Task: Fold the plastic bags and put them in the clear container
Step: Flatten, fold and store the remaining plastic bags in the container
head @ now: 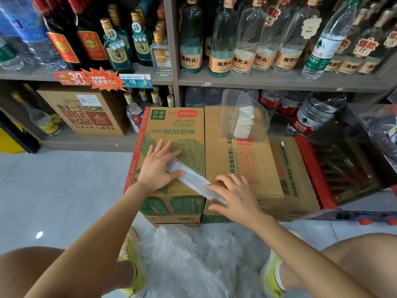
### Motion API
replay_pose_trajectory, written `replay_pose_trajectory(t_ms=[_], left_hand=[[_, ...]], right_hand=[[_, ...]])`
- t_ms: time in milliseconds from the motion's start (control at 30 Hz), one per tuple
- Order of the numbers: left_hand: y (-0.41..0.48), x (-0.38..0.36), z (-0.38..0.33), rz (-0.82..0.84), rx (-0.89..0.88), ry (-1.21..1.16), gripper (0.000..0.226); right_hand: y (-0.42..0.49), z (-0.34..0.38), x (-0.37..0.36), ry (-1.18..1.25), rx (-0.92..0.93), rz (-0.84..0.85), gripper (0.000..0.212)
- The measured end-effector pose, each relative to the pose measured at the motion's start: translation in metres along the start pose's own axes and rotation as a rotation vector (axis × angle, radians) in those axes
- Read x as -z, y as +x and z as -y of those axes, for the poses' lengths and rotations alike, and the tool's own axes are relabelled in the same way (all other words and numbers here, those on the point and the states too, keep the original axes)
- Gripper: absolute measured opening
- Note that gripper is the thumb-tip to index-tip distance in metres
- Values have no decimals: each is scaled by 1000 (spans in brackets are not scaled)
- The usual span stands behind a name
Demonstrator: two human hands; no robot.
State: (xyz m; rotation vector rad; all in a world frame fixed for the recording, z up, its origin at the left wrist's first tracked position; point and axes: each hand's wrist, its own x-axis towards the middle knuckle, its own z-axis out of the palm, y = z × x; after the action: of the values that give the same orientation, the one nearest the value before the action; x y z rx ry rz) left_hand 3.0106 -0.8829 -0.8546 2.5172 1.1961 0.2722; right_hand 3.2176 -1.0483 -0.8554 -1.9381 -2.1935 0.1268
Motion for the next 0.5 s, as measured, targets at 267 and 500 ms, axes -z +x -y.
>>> replay_pose_trajectory(t_ms=[267, 500], left_hand=[[-51, -19, -48, -213, -159, -304, 29], [-49, -28, -60, -249, 37, -429, 9]], right_hand=[[-4, 4, 1, 43, -15, -166, 17], [18, 9, 49, 460, -241, 82, 23]])
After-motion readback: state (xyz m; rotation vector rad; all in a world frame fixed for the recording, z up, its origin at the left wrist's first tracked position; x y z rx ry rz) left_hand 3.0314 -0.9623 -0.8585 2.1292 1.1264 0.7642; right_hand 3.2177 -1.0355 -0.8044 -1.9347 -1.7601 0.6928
